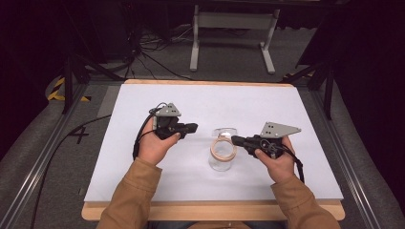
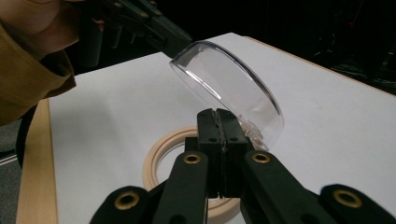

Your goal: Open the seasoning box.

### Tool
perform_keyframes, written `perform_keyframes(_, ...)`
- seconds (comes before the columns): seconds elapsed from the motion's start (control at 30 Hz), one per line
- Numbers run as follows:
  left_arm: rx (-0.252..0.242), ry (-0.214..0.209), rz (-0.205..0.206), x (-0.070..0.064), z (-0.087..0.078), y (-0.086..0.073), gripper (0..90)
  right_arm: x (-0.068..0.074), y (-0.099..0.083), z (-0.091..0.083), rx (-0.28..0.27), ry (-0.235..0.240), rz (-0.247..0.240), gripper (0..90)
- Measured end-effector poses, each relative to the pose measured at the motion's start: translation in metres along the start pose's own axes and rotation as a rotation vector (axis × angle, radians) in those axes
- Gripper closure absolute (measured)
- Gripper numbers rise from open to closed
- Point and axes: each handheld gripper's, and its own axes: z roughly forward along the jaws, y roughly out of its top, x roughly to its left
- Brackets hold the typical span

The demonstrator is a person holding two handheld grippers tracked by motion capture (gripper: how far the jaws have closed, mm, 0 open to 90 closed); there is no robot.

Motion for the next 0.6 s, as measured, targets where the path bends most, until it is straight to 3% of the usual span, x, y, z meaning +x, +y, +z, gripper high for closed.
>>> perform_keyframes(0.6,0.026,0.043,-0.032,0.006,-0.022,-0.018,86.5,-0.021,0.001,0.011,-0.012,-0.040,0.039,90.0)
